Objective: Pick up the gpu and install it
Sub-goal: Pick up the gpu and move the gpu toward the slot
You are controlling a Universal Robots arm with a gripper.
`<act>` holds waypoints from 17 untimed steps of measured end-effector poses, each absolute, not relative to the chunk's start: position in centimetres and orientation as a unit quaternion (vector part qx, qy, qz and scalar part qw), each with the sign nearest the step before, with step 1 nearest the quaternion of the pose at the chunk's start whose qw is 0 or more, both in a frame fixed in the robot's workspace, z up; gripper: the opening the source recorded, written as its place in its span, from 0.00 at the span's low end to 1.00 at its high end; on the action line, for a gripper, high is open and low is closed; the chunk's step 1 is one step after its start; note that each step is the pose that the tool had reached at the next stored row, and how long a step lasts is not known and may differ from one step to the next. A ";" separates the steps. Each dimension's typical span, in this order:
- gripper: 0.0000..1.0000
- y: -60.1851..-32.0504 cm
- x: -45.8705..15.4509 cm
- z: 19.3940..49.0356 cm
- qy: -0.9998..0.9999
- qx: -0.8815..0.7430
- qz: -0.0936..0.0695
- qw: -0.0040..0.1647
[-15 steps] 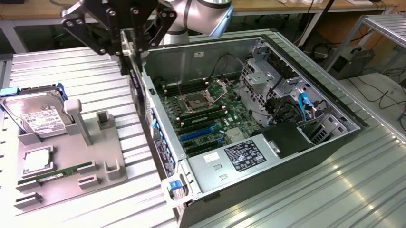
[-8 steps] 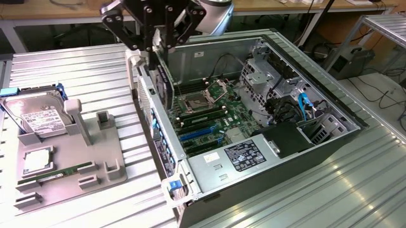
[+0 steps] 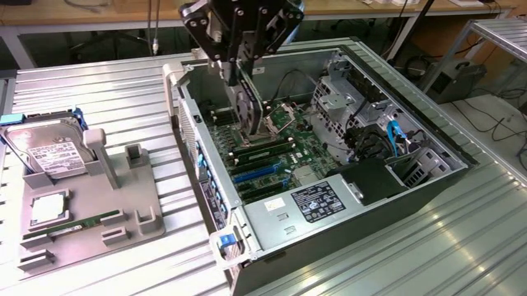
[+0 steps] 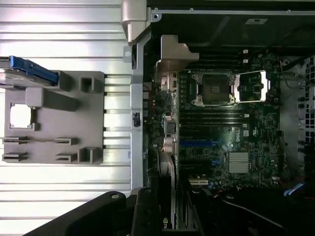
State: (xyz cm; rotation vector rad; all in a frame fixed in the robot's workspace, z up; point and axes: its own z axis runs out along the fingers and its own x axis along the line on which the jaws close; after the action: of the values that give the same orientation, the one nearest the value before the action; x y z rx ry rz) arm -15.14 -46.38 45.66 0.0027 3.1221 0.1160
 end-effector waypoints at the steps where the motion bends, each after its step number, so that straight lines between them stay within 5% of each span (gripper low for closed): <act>1: 0.26 -46.4 -14.4 45.4 0.999 0.001 0.037 0.008; 17: 0.26 -46.2 -4.6 41.4 0.999 0.000 0.037 -0.001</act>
State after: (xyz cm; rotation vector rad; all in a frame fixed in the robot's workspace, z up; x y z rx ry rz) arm -4.60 -46.16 41.40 0.0014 3.1408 0.1156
